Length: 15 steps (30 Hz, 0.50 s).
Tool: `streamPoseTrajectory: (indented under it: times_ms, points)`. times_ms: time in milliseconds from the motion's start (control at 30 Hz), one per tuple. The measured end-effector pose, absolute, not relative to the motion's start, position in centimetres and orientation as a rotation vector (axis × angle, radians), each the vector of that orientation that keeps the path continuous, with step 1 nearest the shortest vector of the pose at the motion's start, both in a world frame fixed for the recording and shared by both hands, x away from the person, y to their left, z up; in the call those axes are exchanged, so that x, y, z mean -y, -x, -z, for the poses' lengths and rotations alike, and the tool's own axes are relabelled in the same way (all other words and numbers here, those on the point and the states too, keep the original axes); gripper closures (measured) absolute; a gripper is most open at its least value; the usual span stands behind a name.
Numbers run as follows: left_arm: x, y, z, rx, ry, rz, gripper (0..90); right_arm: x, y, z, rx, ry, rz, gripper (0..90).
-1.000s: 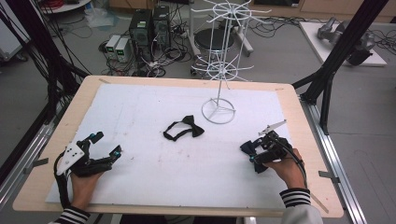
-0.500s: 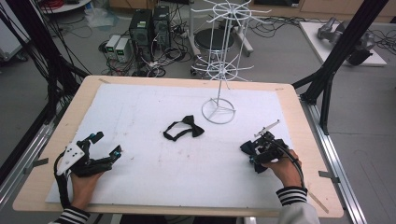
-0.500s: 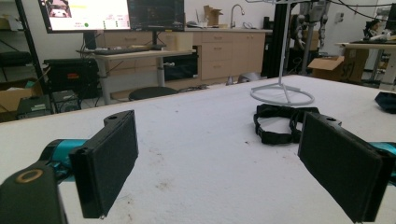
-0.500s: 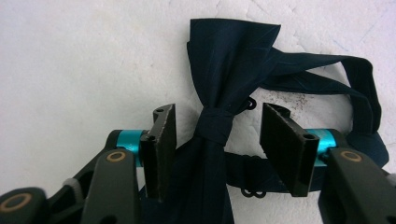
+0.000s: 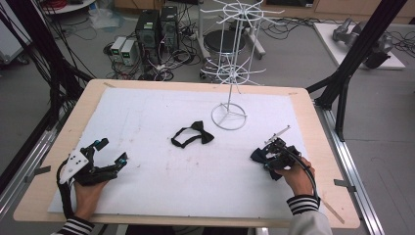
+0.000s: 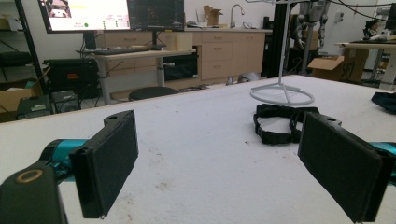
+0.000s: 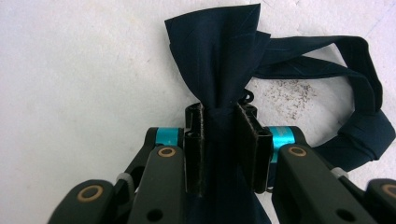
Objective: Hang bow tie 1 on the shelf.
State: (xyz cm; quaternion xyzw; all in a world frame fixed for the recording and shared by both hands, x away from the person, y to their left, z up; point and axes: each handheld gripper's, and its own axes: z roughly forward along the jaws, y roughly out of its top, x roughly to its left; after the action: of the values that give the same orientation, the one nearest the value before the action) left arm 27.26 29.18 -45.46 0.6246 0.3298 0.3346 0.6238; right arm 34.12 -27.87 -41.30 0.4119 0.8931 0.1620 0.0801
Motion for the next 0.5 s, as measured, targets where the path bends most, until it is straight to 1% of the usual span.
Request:
streamPoseTrajectory:
  times_ms: [300,500]
  points:
    - [-29.18,-27.26,45.46,-0.757,-1.434,-0.768,12.6,28.08,-34.09,41.01,-2.639,-1.231,-0.504,75.2]
    - [-29.18,-27.26,45.46,-0.757,-1.434,-0.769,12.6,28.27,-33.96,40.52,-2.611,-1.245,-0.587,75.1]
